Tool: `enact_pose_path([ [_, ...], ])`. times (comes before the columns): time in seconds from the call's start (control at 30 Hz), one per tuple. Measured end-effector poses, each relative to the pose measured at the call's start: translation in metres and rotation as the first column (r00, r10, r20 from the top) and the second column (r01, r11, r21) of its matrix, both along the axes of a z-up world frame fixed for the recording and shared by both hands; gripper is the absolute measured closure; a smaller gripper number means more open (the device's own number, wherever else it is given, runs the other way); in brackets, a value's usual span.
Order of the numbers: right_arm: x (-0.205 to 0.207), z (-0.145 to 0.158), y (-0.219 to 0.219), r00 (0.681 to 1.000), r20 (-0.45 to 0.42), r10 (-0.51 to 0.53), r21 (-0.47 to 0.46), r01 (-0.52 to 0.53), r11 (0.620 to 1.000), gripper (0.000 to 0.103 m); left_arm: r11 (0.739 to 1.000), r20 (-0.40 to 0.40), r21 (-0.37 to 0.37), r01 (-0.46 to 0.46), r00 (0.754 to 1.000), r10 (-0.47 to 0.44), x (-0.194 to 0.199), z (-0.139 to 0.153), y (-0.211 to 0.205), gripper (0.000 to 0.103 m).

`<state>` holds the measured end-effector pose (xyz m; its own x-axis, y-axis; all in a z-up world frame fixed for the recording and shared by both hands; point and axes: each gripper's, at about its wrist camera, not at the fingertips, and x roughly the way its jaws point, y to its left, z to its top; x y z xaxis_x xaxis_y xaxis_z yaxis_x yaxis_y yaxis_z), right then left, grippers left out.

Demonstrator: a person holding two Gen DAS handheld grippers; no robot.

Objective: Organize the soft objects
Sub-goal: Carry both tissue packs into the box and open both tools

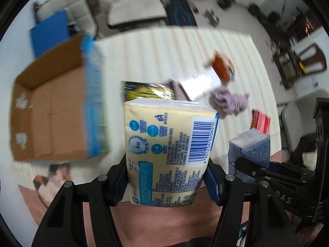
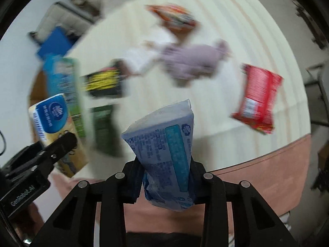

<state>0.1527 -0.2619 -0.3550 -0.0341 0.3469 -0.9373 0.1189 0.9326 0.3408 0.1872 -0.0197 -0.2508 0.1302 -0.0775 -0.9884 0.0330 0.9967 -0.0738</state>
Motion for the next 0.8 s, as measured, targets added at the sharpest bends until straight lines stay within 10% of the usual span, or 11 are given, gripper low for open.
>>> enact_pose_path([
  [0.13, 0.004, 0.087, 0.045, 0.993, 0.082, 0.08, 0.088, -0.087, 0.992, 0.065, 0.996, 0.045, -0.011, -0.085, 0.995, 0.086, -0.015, 0.045, 0.072, 0.042],
  [0.33, 0.065, 0.119, 0.186, 0.969, 0.154, 0.195, 0.115, -0.214, 0.97, 0.065, 0.983, 0.067, -0.008, -0.184, 0.981, 0.184, 0.007, 0.059, 0.177, 0.042],
  [0.8, 0.196, 0.016, 0.411, 0.964, 0.078, 0.255, 0.015, -0.257, 0.966, 0.065, 0.957, -0.201, -0.104, -0.27, 0.948, 0.246, 0.129, -0.076, 0.325, 0.042],
])
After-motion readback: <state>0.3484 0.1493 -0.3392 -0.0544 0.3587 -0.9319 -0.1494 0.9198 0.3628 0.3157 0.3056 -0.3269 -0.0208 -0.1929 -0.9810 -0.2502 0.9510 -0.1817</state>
